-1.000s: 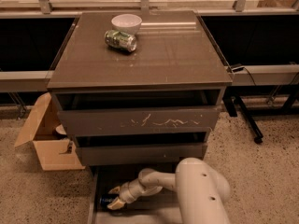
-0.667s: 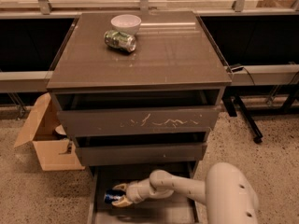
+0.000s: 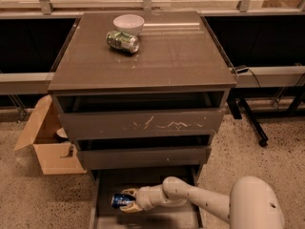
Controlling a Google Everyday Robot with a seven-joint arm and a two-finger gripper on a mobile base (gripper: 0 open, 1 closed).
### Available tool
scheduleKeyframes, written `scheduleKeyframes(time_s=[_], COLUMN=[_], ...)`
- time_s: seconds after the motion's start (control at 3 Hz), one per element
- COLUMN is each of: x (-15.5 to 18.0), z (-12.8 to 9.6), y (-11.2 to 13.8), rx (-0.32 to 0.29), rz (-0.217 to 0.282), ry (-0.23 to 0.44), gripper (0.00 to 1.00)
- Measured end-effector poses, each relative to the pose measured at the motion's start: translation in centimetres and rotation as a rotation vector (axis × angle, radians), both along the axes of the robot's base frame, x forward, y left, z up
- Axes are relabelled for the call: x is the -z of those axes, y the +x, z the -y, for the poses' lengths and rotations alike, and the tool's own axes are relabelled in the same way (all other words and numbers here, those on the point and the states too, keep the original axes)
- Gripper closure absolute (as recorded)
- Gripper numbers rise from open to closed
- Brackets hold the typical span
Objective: Pick pepsi can from bottom drawer and place on counter
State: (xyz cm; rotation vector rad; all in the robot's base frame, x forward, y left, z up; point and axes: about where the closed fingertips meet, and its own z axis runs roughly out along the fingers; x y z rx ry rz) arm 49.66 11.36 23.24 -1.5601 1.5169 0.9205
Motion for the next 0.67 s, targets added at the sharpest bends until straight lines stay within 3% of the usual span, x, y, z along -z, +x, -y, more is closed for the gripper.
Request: scheduleKeyframes(time_s=[0.33, 0.67], x=[-3.3, -8.5], z=[-0.9, -0.5], y=[-1.7, -3.3], rx=[-0.130, -0.238], rz=[0.073, 0.203], ry=[0.009, 0.001], gripper=[1.00, 1.00])
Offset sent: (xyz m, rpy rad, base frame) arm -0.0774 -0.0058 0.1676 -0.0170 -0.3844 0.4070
